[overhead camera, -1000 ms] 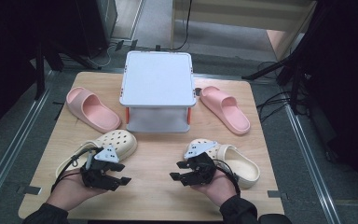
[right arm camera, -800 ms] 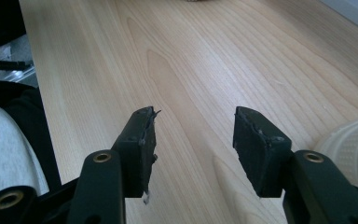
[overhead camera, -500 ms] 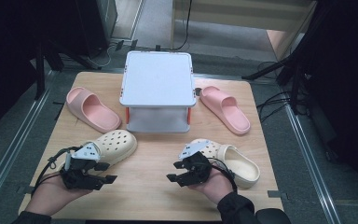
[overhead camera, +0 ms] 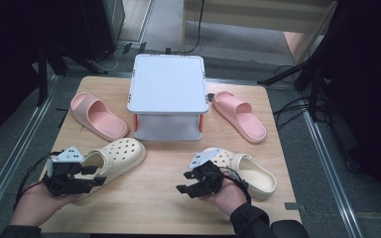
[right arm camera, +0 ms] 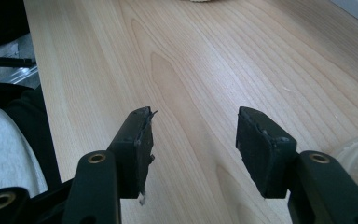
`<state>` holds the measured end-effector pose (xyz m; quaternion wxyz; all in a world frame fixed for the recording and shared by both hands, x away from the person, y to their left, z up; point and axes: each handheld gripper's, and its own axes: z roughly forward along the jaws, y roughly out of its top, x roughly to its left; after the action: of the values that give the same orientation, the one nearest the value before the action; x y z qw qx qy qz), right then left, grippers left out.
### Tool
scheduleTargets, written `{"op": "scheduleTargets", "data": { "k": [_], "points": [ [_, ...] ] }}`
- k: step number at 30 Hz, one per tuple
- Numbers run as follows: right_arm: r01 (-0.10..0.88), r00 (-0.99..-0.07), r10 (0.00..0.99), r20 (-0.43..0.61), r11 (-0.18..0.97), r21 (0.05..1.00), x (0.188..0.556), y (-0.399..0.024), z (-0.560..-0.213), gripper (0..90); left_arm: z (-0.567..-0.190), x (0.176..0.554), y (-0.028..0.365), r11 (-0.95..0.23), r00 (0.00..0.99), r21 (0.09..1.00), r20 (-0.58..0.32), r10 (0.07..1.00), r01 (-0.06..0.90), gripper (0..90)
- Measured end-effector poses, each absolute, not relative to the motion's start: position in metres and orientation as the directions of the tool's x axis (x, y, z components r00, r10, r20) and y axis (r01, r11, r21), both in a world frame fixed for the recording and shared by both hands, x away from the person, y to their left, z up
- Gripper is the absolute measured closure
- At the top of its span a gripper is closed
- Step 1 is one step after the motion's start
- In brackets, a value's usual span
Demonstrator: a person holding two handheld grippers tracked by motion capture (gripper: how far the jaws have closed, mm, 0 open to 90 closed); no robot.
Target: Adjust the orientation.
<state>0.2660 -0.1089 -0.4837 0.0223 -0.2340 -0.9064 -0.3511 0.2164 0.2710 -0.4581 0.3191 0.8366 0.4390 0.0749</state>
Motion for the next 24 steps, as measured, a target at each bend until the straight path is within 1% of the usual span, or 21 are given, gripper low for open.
{"op": "scheduleTargets", "data": {
  "k": [1, 4, 10, 13, 16, 19, 24],
  "points": [
    [0.439, -0.89, 0.408, 0.203, 0.645, 0.626, 0.266, -0.109, -0.484, 46.5, -0.461, 0.22, 0.271, -0.413, 0.6, 0.591, -0.154, 0.785, 0.693, 48.2],
    [0.439, -0.89, 0.409, 0.203, 0.646, 0.624, 0.265, -0.108, -0.484, 46.3, -0.47, 0.228, 0.269, -0.42, 0.608, 0.578, -0.173, 0.775, 0.7, 56.6],
    [0.44, -0.89, 0.409, 0.202, 0.651, 0.619, 0.265, -0.107, -0.485, 46.2, -0.484, 0.241, 0.26, -0.439, 0.607, 0.544, -0.17, 0.777, 0.715, 63.4],
    [0.437, -0.892, 0.405, 0.202, 0.654, 0.618, 0.265, -0.106, -0.486, 46.2, -0.488, 0.246, 0.261, -0.438, 0.608, 0.541, -0.181, 0.773, 0.718, 70.6],
    [0.434, -0.894, 0.4, 0.203, 0.655, 0.619, 0.264, -0.105, -0.487, 46.3, -0.485, 0.247, 0.262, -0.433, 0.608, 0.554, -0.176, 0.774, 0.711, 73.5],
    [0.437, -0.892, 0.403, 0.206, 0.652, 0.619, 0.265, -0.106, -0.486, 46.3, -0.481, 0.248, 0.265, -0.397, 0.592, 0.561, -0.217, 0.776, 0.727, 75.2],
    [0.44, -0.89, 0.407, 0.206, 0.647, 0.623, 0.265, -0.107, -0.486, 46.3, -0.471, 0.246, 0.267, -0.363, 0.579, 0.591, -0.224, 0.784, 0.72, 77.2]
  ]
}}
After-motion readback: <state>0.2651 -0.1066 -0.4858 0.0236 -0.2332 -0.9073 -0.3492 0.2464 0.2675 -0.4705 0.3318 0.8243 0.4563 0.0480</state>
